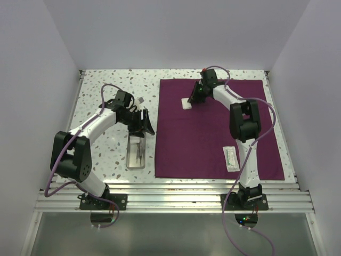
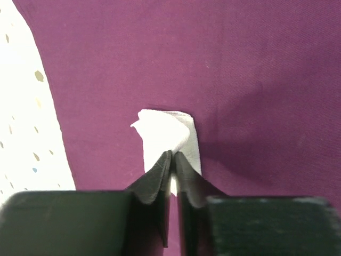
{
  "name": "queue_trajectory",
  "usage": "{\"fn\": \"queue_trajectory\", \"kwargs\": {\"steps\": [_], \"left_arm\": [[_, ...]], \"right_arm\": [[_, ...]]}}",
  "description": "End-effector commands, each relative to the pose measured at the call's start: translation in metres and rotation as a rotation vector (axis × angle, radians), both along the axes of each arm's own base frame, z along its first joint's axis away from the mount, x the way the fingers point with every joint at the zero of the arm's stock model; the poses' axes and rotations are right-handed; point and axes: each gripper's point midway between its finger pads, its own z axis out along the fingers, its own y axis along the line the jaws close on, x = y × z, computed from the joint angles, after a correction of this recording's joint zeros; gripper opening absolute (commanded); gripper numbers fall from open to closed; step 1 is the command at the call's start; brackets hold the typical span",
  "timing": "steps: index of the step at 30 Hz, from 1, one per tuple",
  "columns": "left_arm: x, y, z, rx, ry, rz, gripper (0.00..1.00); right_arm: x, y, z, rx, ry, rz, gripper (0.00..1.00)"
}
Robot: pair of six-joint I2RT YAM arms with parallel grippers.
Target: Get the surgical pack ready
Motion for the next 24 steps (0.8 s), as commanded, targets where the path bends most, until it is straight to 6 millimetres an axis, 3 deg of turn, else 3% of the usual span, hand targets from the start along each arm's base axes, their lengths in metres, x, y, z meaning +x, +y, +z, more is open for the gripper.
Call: {"fn": "queue_trajectory", "kwargs": {"steps": [1,5,15,24], "left_arm": [[0.008,-0.005,0.014,-0.03,-0.048,-0.025,0.66],[0.008,-0.006,0.014,-0.029,-0.052,-0.026,0.66],[0.007,-0.006,0.013,-0.033,-0.045,-0.03,0.66],[0.008,-0.007,0.012,-0.035,-0.043,-0.031,0.66]], "right_arm": [[0.005,-0.003,0.014,-0.021,-0.034,0.008,0.16],[0.002,-0.007,0.024,-0.043,-0.045,0.018,0.3],[-0.013,-0.013,0.034,-0.081,-0.043,0.066,0.45],[-0.021,-0.005,0.017,-0.037,-0.005,0.093,0.45]]}}
